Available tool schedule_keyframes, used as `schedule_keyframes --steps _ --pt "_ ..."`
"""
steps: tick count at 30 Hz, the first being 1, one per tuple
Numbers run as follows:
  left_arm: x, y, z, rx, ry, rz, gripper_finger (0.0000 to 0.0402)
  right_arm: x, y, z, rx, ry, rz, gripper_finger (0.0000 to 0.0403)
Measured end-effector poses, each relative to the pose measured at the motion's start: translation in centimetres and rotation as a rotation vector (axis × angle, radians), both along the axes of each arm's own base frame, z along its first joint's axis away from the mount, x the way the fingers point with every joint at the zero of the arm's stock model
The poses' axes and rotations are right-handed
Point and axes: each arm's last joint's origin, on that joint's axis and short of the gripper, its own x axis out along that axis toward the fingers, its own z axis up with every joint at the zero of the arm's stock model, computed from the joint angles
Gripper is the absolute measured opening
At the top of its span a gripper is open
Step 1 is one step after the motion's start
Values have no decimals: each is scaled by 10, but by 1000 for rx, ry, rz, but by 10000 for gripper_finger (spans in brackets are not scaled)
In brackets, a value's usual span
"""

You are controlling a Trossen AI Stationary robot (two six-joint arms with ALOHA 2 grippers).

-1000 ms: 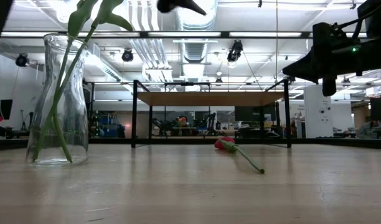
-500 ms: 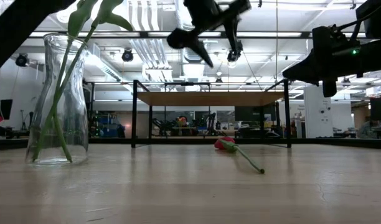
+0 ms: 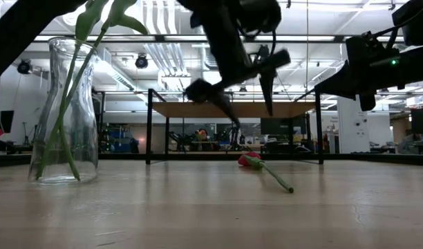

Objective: Pick and place flowers into a vace then onto a shelf
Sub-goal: Put the red flower into the top transparent vase

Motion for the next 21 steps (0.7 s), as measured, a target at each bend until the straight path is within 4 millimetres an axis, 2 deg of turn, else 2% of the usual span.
schedule_keyframes --steps 7,11,14,21 --pt "-6 -6 -48 -118 14 19 272 0 0 0 0 0 0 8" --pt "-6 -11 -71 -161 -54 40 272 0 0 0 0 0 0 8" --pt "-3 -17 -77 -191 -149 41 272 0 0 0 0 1 -1 8" --pt "-10 -20 -89 -193 -123 59 270 0 0 0 2 2 -4 8"
